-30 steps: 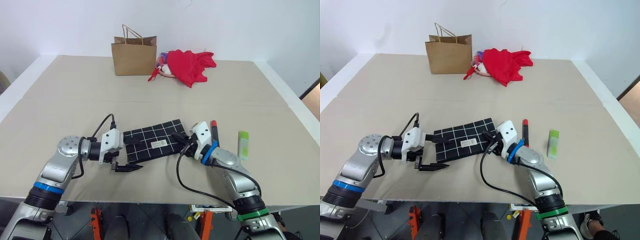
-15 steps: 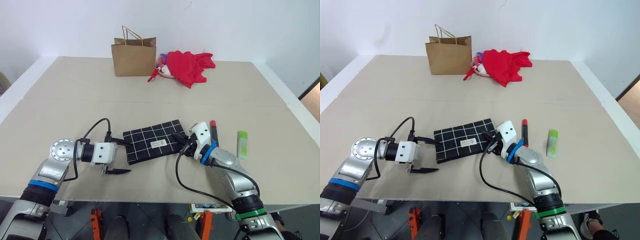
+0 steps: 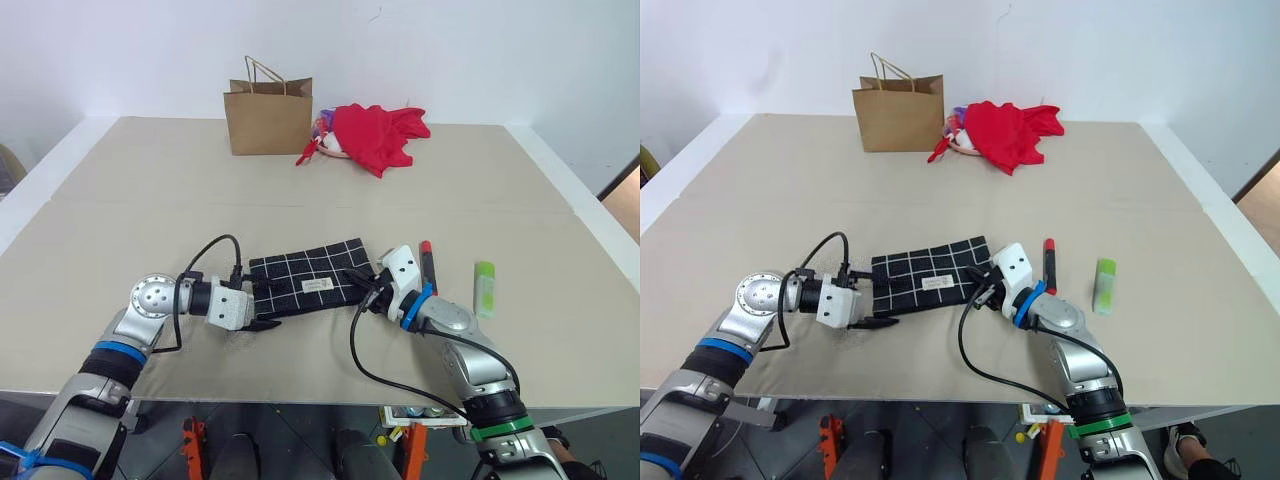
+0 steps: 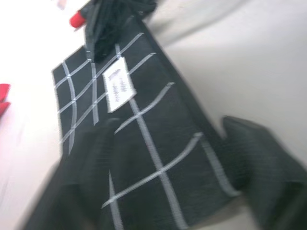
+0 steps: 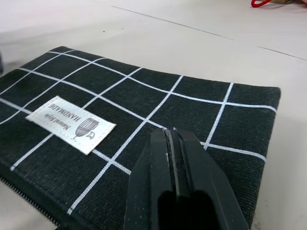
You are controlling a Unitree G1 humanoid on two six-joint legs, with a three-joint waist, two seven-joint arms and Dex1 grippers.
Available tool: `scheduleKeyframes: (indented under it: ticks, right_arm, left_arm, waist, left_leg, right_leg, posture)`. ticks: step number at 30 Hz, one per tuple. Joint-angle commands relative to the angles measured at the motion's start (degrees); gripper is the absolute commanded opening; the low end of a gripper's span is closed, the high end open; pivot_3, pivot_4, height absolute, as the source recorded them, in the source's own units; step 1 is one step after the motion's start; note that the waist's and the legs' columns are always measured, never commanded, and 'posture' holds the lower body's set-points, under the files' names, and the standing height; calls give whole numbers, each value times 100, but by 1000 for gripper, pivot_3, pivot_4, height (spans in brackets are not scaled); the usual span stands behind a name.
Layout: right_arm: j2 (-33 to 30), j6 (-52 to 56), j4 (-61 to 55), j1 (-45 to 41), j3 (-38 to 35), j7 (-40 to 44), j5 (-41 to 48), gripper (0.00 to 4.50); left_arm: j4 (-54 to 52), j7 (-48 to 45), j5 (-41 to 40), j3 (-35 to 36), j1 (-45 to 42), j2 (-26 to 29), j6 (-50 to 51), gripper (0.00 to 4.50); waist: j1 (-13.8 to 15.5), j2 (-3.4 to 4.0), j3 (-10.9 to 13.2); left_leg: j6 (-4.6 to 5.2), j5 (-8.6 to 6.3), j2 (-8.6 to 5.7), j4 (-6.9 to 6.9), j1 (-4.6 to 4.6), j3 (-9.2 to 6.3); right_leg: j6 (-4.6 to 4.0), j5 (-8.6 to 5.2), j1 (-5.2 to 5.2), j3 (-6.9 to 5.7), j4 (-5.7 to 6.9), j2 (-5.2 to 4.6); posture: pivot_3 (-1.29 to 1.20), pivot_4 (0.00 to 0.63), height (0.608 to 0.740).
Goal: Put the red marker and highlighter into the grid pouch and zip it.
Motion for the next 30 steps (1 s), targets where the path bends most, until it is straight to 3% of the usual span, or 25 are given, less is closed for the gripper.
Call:
scheduleKeyframes:
  ticks: [1, 4, 9, 14, 19, 21, 25, 30]
  right_arm:
    - [26, 26, -150, -6, 37, 72, 20, 0]
    - [11, 33, -167, 1, 36, 100, 23, 0]
    - [-47, 70, -381, 29, -36, 153, 113, 0]
    - [-137, 147, -1241, 26, -685, 111, 674, 1429]
    - [-902, 118, -2186, 644, -1148, 750, 1137, 3328]
    - [-1257, -191, -2584, 1189, -1277, 1160, 1200, 4431]
    - [-1541, -463, -2875, 1850, -1239, 1460, 1222, 4474]
    - [-1491, -613, -2751, 1918, -1039, 1359, 1015, 4474]
  left_arm:
    - [405, -82, 141, -113, -114, 20, -40, 1278]
    - [544, -167, 66, -110, -195, -2, 3, 77]
    - [428, -448, -392, 4, -217, -119, 603, 77]
    - [-240, -765, -1097, 186, -201, -172, 1886, 0]
    - [-760, -925, -1424, 337, -216, -124, 2833, 0]
    - [-954, -1022, -1523, 391, -227, -87, 3134, 0]
    - [-1268, -1098, -1669, 482, -216, -78, 3603, 0]
    - [-1512, -1110, -1620, 490, -140, -75, 3737, 0]
  waist:
    - [0, 0, 0]
    - [-3, 8, -4]
    - [-9, 14, -7]
    - [-2, 22, -1]
    - [41, 20, 0]
    - [39, 20, 0]
    - [7, 20, 1]
    - [-12, 18, 3]
  left_leg:
    - [0, 0, 0, 0, 0, 0]
    - [1, 1, 0, 0, 1, 0]
    - [1, 1, 0, -5, 0, 0]
    - [1, 1, 0, -6, -33, -2]
    - [-1, -2, -3, -14, -68, -12]
    - [6, -9, -3, -19, -69, -12]
    - [20, -18, -3, -22, -65, -15]
    - [15, -14, -3, -15, -56, -15]
  right_leg:
    - [0, 0, 0, 0, 0, 0]
    - [0, 0, 2, 0, 0, 0]
    - [0, -2, -1, 0, 0, 1]
    - [4, -4, -31, 0, 0, 1]
    - [34, -13, -55, -8, 0, 0]
    - [30, -23, -57, -11, 1, 0]
    - [26, -35, -57, -16, 2, 2]
    - [13, -25, -54, -15, 4, 1]
  posture:
    - [0, 150, 740]
    - [0, 150, 740]
    - [0, 150, 740]
    - [0, 150, 740]
    - [0, 150, 740]
    - [0, 150, 740]
    - [0, 150, 740]
    - [0, 150, 740]
